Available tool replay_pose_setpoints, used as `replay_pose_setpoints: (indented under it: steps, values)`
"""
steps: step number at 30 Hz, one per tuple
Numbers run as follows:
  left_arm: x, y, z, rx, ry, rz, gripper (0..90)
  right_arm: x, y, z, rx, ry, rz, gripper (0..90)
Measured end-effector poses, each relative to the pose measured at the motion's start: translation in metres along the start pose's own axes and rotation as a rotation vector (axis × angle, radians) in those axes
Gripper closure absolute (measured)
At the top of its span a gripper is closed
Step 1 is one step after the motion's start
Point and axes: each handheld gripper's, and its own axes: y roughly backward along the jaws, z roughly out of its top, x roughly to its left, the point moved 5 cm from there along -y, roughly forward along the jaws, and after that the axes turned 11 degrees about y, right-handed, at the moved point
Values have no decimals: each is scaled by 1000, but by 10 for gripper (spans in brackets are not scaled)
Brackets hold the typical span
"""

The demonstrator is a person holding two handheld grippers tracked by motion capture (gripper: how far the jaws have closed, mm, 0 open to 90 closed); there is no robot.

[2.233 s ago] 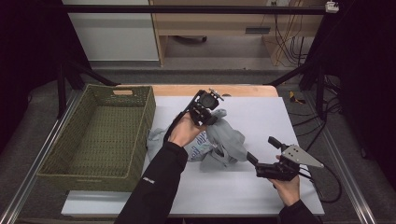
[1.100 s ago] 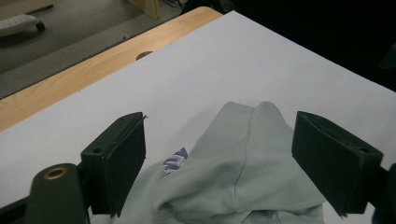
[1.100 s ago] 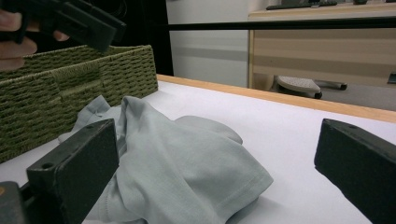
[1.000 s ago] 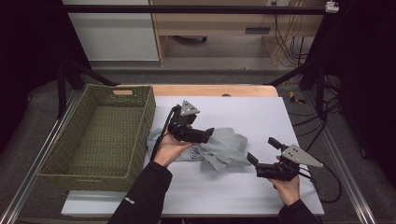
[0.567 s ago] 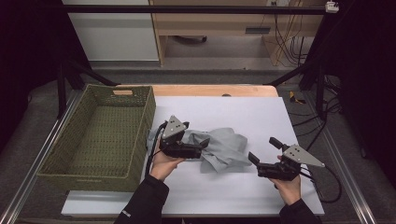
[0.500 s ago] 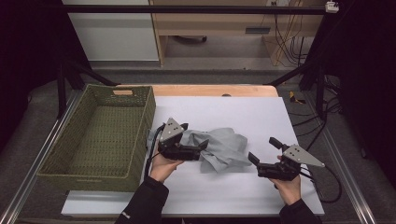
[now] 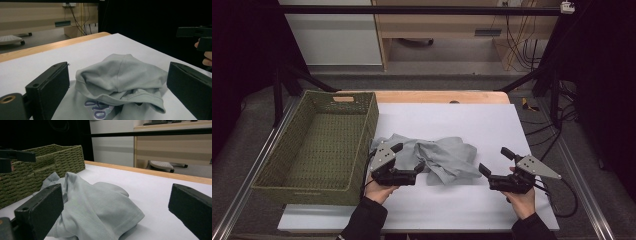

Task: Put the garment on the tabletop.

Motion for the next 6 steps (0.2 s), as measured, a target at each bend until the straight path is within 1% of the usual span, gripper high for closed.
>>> replay_pose_setpoints:
  steps: [2,4,6]
  values:
    - [2,2,-1,-4,-2,6,33,-1,1,0,2,-2,1,3]
    - [3,4,1,-12,-6,5,32,-2,1,-1,0,10,3,3]
    - [4,6,1,-19,-12,6,32,-2,1,-2,2,3,5,3]
